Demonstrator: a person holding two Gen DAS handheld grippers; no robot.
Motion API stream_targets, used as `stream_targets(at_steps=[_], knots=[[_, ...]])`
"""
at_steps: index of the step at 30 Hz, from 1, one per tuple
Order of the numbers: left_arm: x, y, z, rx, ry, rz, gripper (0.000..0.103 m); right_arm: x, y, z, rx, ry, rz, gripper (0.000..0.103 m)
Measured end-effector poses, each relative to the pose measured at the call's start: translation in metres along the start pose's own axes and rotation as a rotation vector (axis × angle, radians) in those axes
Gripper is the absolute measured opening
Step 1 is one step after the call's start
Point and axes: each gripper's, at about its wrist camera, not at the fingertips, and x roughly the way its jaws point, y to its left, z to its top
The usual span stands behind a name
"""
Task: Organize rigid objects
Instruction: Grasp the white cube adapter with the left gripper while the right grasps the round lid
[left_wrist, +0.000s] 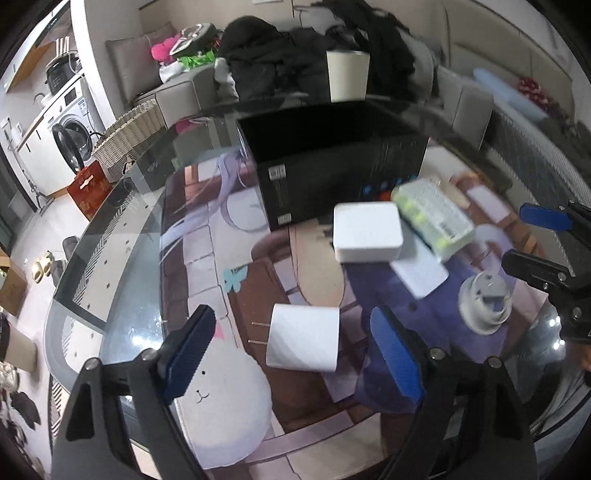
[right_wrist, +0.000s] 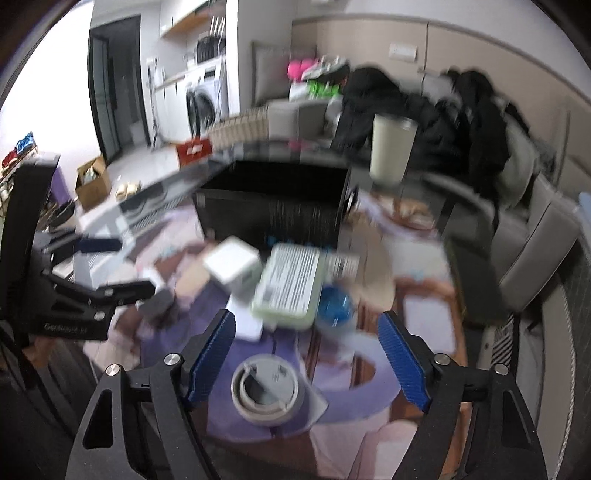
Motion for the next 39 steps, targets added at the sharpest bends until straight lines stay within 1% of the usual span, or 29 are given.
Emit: stream_targets(at_steps=[1,2,3,4,6,9,12,13,15,16,18,21,26,28,32,33,34,35,36,37,38,39], knots=[[0.002,0.001,-0.001,0.003,0.010,0.003,0.083,0.006,0.000,-0.005,-0.007,0.027,0.008,0.072],[0.004,0.001,-0.001,0.005,0.019,0.006,0.081,0.007,0.000,-0.005,-0.010,0.066,0.010,0.072],[0.006,0.002,-0.002,0.005,0.029,0.007,0.080,0.012,-0.001,-0.008,-0.008,0.086,0.020,0.072],[0.008,0.003,-0.002,0.005,0.035,0.006,0.078,0.015,-0.001,-0.011,-0.002,0.099,0.035,0.072],[0.010,0.002,-0.002,0.011,0.049,0.005,0.072,0.018,0.002,-0.014,0.005,0.125,0.062,0.072],[0.013,0.000,-0.003,0.017,0.064,-0.003,0.064,0.025,0.006,-0.017,-0.003,0.155,0.078,0.072],[0.014,-0.001,-0.003,0.028,0.067,0.001,0.061,0.030,0.004,-0.020,0.003,0.192,0.086,0.072],[0.014,-0.001,-0.003,0.030,0.068,0.002,0.060,0.030,0.005,-0.021,0.001,0.191,0.086,0.072],[0.015,-0.001,-0.003,0.036,0.072,0.002,0.053,0.030,0.009,-0.021,-0.028,0.186,0.069,0.072],[0.016,-0.001,-0.004,0.038,0.075,0.002,0.051,0.030,0.011,-0.021,-0.041,0.187,0.067,0.072],[0.015,-0.003,-0.005,0.051,0.075,0.011,0.050,0.029,0.015,-0.022,-0.045,0.188,0.080,0.072],[0.014,-0.004,-0.005,0.061,0.074,0.012,0.048,0.027,0.021,-0.020,-0.066,0.185,0.073,0.074],[0.013,-0.002,-0.005,0.055,0.074,0.008,0.046,0.020,0.027,-0.021,-0.067,0.163,0.097,0.084],[0.013,-0.004,-0.005,0.065,0.072,0.014,0.043,0.018,0.031,-0.021,-0.077,0.159,0.099,0.084],[0.013,-0.005,-0.006,0.081,0.069,0.025,0.042,0.024,0.034,-0.023,-0.108,0.177,0.079,0.084],[0.012,-0.005,-0.006,0.080,0.069,0.026,0.042,0.026,0.034,-0.023,-0.110,0.182,0.077,0.083],[0.012,-0.005,-0.006,0.080,0.068,0.026,0.042,0.027,0.034,-0.023,-0.113,0.187,0.074,0.078],[0.012,-0.006,-0.006,0.082,0.067,0.027,0.041,0.029,0.034,-0.024,-0.117,0.191,0.075,0.069],[0.012,-0.006,-0.005,0.087,0.065,0.025,0.041,0.030,0.035,-0.024,-0.121,0.199,0.079,0.064],[0.011,-0.007,-0.005,0.091,0.064,0.022,0.041,0.032,0.035,-0.024,-0.124,0.210,0.081,0.055],[0.011,-0.008,-0.005,0.095,0.064,0.013,0.041,0.034,0.036,-0.025,-0.124,0.218,0.084,0.051],[0.010,-0.009,-0.005,0.097,0.064,0.008,0.041,0.033,0.036,-0.025,-0.124,0.216,0.082,0.051]])
